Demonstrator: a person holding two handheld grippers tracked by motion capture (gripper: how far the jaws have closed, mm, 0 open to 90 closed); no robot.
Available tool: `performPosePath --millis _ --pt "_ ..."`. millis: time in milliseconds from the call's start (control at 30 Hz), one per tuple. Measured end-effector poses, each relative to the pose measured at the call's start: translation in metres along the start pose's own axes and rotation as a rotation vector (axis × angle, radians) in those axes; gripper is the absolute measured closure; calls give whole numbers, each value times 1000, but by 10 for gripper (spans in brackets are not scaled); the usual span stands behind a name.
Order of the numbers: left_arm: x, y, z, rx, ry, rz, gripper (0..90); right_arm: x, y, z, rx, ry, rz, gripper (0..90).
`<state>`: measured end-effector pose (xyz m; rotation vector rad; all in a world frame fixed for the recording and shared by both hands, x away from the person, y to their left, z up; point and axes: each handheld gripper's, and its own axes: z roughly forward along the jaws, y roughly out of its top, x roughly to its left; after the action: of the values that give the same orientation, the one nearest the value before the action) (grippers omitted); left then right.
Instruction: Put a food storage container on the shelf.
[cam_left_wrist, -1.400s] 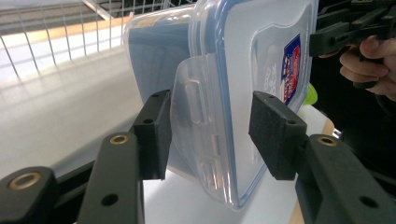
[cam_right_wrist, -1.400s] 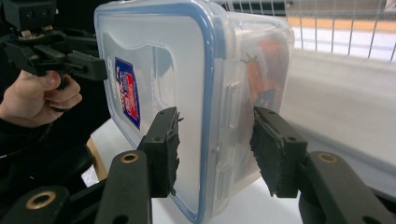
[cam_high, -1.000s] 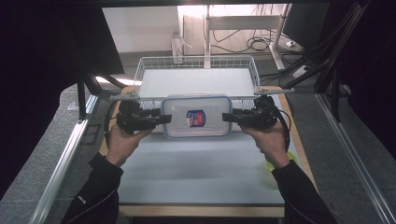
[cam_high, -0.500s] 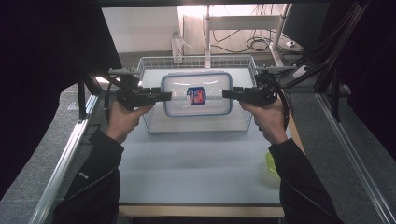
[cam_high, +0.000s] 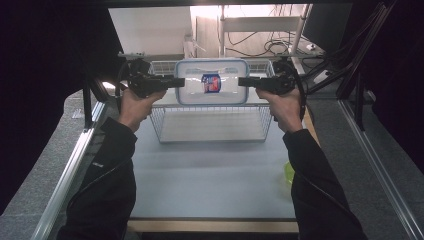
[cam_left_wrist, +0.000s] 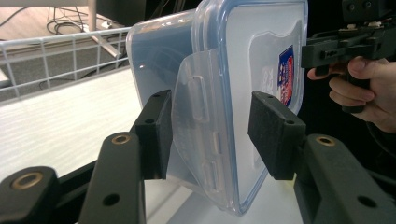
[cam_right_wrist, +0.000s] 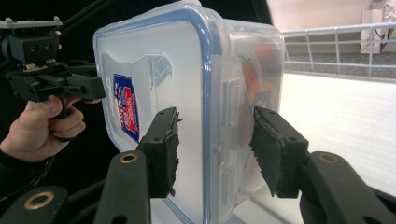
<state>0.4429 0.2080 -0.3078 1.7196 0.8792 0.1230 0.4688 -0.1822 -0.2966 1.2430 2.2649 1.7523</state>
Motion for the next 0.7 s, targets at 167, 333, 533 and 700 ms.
performPosePath --millis 167,333,533,700 --pt "9 1 7 2 8 -20 508 -8 4 6 -5 -1 24 520" --pt "13 1 10 -3 19 -15 501 -15 5 13 -6 2 42 519" --pt "9 -2 12 -6 52 67 459 -15 6 14 2 -9 0 507" --pt "6 -4 16 -5 93 131 419 -9 6 15 37 -91 -75 495"
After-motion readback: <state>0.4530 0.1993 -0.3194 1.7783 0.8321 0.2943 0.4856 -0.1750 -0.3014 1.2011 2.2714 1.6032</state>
